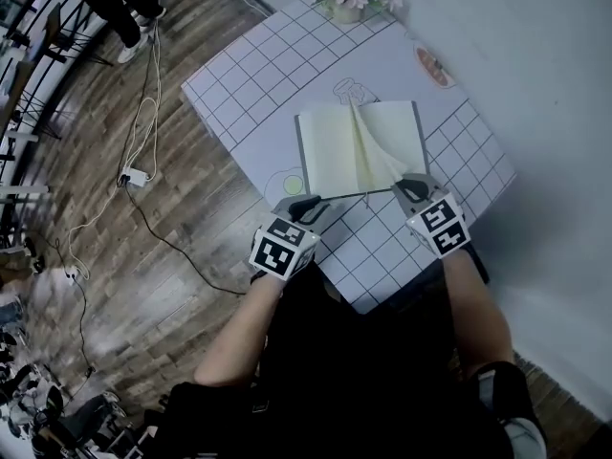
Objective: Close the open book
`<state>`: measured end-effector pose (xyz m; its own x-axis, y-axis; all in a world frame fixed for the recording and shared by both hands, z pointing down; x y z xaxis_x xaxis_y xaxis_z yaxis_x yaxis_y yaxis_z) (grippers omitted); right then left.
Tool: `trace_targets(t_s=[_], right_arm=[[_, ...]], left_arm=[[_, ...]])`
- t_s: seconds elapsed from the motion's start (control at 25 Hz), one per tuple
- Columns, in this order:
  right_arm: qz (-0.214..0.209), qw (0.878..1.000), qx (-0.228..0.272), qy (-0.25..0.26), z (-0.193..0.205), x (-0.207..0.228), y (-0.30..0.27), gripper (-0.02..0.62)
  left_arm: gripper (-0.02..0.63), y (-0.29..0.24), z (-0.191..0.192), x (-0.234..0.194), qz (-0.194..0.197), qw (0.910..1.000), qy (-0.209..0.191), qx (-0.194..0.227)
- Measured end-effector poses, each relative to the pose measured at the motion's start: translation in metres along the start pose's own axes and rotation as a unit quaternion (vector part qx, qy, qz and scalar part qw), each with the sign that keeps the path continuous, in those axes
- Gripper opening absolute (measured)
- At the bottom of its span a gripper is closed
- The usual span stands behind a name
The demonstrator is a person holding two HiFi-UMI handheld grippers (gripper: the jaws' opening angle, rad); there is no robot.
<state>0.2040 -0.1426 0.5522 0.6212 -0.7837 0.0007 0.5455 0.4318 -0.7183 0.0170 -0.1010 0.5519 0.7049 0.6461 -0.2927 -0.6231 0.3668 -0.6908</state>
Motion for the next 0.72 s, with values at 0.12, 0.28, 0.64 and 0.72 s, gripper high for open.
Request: trace_targets(t_s=[0.12, 0.28, 0.64, 0.72], right_arm=[[0.017, 0.999, 0.003, -0.033, 0.014, 0.009, 0.006, 0.003], [0.032, 0.998, -0.001, -0.062, 0.028, 0.017, 0.012, 0.003], [-0.049, 0.988, -0.029, 0.144, -0.010, -0.048, -0.041, 0.193], [-0.066, 0.982, -0.033, 0.176, -0.016, -0.058, -0.056, 0.207]], left_arm=[[0.066, -0.009, -0.004, 0.004, 0.005, 0.9999, -0.005, -0.008], [0.067, -0.017, -0.011, 0.008, 0.007, 0.9999, -0.012, -0.009], [0.067, -0.029, -0.007, -0.013, 0.001, 0.9999, 0.012, -0.006], [0.066, -0.030, -0.009, -0.015, 0.002, 0.9999, 0.017, 0.002]])
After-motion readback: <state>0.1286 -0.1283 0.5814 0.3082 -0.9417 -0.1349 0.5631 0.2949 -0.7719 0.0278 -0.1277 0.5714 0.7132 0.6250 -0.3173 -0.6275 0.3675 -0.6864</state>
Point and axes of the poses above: the fingertips, and each gripper's own axes: y backward along the fingers, x to its right, z out of its underside, the point moved 5 cm from there along y, backward along the fingers, and after that the axes turned 1 degree about -z, right-handed, at the moved point
